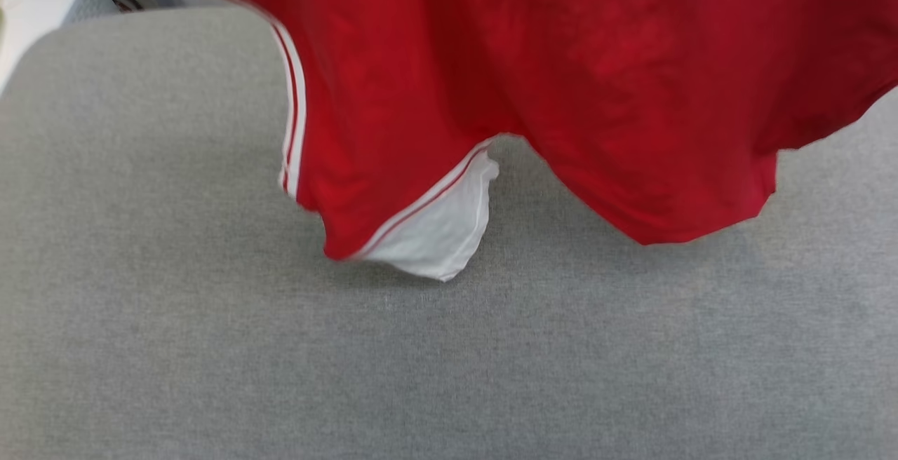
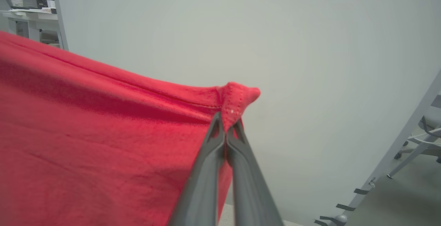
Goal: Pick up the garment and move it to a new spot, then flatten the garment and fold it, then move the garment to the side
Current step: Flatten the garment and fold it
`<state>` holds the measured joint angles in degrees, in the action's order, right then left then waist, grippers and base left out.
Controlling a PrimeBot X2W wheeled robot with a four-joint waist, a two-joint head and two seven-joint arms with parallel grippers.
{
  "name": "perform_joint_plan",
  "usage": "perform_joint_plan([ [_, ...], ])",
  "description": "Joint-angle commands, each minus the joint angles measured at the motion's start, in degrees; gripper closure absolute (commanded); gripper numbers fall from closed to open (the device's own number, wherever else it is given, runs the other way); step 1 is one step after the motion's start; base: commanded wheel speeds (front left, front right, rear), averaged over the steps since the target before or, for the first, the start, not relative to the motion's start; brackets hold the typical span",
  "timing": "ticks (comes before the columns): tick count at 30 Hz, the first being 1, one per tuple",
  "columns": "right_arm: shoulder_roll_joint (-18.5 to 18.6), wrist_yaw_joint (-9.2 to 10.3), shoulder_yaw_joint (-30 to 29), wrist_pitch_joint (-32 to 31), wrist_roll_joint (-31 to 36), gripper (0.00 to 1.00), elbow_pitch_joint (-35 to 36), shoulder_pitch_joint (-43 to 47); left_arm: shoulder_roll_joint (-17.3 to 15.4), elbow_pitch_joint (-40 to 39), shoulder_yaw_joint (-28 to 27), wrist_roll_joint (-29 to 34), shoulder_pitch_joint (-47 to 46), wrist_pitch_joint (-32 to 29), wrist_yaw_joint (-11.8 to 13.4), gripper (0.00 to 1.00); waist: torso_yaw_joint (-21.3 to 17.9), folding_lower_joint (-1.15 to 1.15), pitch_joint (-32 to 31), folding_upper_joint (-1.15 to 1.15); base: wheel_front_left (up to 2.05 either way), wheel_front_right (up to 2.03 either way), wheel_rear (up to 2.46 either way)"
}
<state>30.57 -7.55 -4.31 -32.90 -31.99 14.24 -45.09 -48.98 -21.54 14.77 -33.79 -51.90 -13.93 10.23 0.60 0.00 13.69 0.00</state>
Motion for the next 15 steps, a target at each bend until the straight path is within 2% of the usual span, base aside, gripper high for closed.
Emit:
perform_joint_plan([
  [1,0.48,0.06,-0.04,0.24,1.0,1.0,-1.12,-2.15,-0.58,1.62,-0.54,0.11,-3.28,-0.04,-0.87,1.0,-0.24,0.0,5.74,0.0,0.0,0.0,0.0],
  [4,1.03,0.06,1.07,0.75,1.98,1.0,-3.0,-6.72,-1.06,5.59,0.1,0.67,-9.26,0.02,-3.83,1.0,-0.22,0.0,9.95,0.0,0.0,0.0,0.0],
  [7,3.11,0.06,3.4,2.53,4.03,1.0,-4.89,-11.12,-0.3,9.3,1.28,1.61,-15.36,0.59,-6.29,1.0,0.1,0.0,13.91,0.0,0.0,0.0,0.0],
  [15,2.59,0.06,7.38,8.07,7.83,1.0,-16.68,-27.34,4.4,24.45,5.23,7.03,-35.49,4.19,-11.69,1.0,0.39,0.0,23.43,0.0,0.0,0.0,0.0],
])
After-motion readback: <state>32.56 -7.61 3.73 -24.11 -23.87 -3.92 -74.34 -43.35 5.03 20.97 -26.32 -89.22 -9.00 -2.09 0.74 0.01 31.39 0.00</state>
